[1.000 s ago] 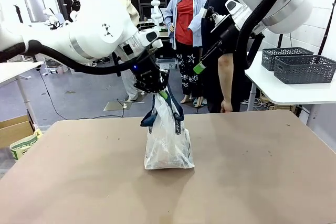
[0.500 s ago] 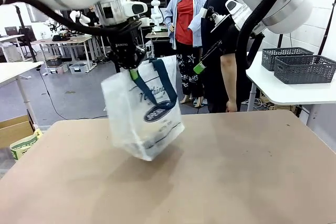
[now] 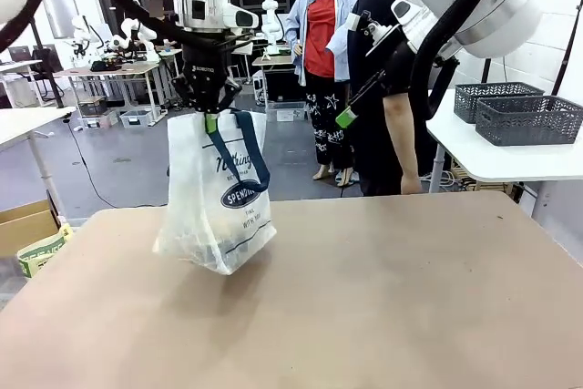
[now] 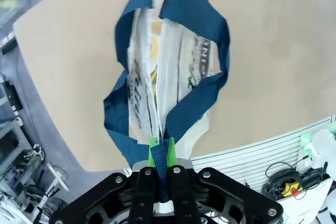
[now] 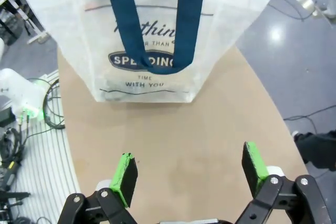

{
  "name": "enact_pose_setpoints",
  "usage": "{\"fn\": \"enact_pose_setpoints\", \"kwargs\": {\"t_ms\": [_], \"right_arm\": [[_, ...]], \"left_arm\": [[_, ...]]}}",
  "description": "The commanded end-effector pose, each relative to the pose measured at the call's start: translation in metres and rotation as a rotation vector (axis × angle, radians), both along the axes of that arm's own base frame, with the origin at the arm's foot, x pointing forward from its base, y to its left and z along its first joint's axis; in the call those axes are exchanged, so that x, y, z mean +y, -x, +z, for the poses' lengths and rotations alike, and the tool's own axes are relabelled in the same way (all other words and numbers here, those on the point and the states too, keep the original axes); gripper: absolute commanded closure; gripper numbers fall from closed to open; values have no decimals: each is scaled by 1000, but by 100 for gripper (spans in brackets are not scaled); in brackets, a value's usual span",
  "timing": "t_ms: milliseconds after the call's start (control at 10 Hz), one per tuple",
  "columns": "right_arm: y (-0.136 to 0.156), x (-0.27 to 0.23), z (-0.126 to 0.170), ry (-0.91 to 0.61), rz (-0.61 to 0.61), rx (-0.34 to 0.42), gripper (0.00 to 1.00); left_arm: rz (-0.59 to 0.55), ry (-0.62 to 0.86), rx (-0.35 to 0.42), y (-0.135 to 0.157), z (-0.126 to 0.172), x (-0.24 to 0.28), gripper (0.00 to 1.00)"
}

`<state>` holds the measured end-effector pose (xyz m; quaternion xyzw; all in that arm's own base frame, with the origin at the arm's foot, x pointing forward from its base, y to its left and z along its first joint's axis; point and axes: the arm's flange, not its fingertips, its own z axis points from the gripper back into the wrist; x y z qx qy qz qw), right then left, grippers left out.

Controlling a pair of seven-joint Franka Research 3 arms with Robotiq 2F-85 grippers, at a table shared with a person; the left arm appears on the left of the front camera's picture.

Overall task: Transfer purchased items from the store into the shopping bag.
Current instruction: Move the Reusable shopping bag to the right side of the table.

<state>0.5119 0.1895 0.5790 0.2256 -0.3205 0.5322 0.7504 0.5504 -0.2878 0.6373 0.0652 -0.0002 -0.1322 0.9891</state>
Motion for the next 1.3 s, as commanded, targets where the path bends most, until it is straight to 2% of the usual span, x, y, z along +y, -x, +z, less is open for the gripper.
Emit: {"fn": "enact_pose_setpoints", "kwargs": {"t_ms": [0, 300, 600, 900, 1200], "right_arm": [[-1, -1, 1, 13, -4, -2, 0], [-1, -1, 1, 13, -4, -2, 0], [-1, -1, 1, 13, -4, -2, 0], [-1, -1, 1, 13, -4, -2, 0], [-1, -1, 1, 13, -4, -2, 0]], "left_arm": [[84, -15, -25, -13, 33, 17, 100], [236, -43, -105, 6, 53, 87, 100], [360, -71, -159, 42, 61, 150, 100], [433, -99, -208, 66, 50, 212, 100], [494, -148, -210, 75, 16, 268, 100]]}}
